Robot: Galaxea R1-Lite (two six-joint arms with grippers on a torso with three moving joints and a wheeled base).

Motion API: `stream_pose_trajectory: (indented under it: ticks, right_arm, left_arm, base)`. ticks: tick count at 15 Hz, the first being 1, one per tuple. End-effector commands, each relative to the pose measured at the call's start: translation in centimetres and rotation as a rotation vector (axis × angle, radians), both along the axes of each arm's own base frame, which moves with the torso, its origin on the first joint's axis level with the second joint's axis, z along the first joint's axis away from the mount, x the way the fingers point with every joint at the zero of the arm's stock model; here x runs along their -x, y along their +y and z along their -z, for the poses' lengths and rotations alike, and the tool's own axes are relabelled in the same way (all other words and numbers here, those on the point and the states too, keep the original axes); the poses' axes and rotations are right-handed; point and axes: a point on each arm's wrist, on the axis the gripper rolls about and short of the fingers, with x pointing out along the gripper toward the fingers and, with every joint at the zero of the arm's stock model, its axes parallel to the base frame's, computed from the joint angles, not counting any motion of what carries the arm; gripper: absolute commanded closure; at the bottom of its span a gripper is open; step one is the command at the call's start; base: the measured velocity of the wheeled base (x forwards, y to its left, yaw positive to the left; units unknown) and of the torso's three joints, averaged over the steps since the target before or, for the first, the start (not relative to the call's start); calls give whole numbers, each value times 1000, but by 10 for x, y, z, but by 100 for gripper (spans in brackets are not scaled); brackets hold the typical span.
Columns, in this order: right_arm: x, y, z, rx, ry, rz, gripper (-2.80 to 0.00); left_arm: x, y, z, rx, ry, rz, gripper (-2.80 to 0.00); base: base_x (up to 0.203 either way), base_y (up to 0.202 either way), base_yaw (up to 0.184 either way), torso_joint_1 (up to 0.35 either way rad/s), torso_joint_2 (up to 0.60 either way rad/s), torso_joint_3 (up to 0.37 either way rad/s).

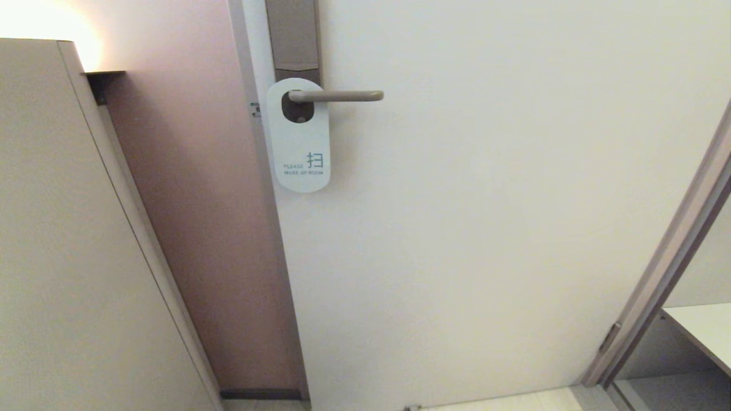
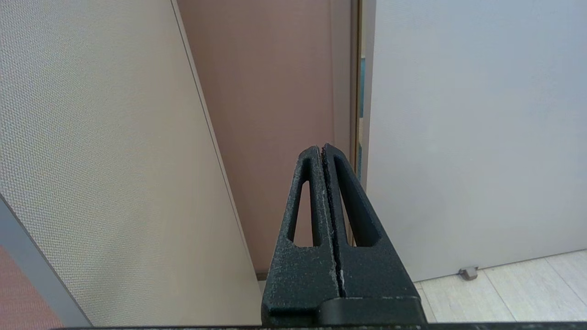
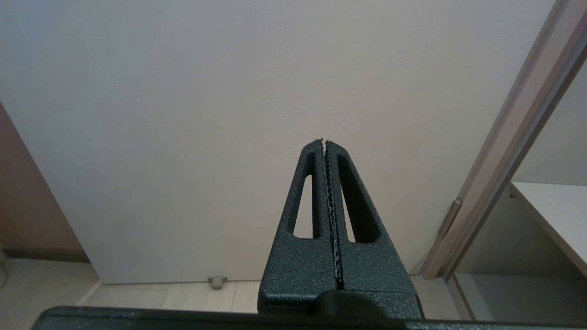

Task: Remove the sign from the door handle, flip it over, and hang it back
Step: Take down the sign

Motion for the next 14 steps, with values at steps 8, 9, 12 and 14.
stream_pose_trajectory:
  ticks: [8, 9, 12, 14]
  right_arm:
    - [0, 0, 0, 1, 0, 0, 0]
    - [0, 0, 0, 1, 0, 0, 0]
    - [0, 0, 0, 0, 0, 0, 0]
    - [0, 0, 0, 1, 0, 0, 0]
  left_arm:
    - [0, 0, 0, -4, 0, 0, 0]
    - [0, 0, 0, -8, -1, 0, 0]
    - [0, 0, 0, -56, -2, 5, 0]
    - [0, 0, 0, -62, -2, 9, 0]
  base:
    - [0, 0, 0, 0, 0, 0]
    - [0, 0, 0, 0, 0, 0]
    - [0, 0, 0, 0, 0, 0]
    - [0, 0, 0, 0, 0, 0]
